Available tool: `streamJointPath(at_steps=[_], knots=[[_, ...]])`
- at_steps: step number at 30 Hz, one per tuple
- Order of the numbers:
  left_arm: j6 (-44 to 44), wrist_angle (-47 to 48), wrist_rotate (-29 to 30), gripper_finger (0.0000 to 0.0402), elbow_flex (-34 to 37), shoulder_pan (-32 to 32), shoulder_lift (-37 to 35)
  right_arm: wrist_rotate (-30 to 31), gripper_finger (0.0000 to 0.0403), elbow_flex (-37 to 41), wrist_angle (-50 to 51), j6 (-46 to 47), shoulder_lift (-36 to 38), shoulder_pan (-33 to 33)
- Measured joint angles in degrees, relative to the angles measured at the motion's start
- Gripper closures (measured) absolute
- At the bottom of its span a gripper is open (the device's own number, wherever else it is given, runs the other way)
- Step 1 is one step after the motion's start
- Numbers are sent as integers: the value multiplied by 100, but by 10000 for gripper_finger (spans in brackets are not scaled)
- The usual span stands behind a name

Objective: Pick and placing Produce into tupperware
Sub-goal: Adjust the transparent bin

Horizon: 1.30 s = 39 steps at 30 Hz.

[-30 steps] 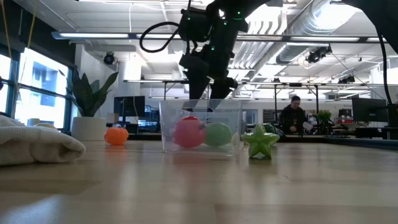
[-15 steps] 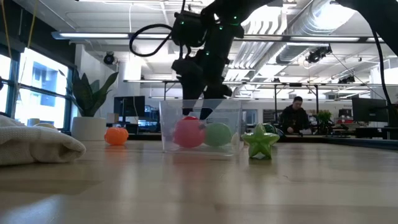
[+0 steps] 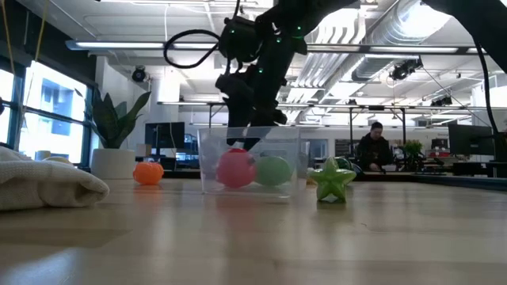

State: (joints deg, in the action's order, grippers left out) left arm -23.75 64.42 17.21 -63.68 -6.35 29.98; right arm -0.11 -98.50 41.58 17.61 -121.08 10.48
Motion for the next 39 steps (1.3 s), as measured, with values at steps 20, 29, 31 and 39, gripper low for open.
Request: streamJointPath(at_steps=[20, 29, 31, 39], knots=[[0, 0, -2, 289, 0, 0, 0, -395, 163, 0, 89, -639, -197, -560], [1, 0, 0, 289, 0, -1, 0, -298, 163, 0, 154, -671, -197, -667], [1, 2, -1, 289, 0, -2, 0, -294, 163, 0, 152, -673, -197, -673], [2, 2, -1, 289, 0, -2, 0, -172, 163, -7, 204, -608, 68, -732]])
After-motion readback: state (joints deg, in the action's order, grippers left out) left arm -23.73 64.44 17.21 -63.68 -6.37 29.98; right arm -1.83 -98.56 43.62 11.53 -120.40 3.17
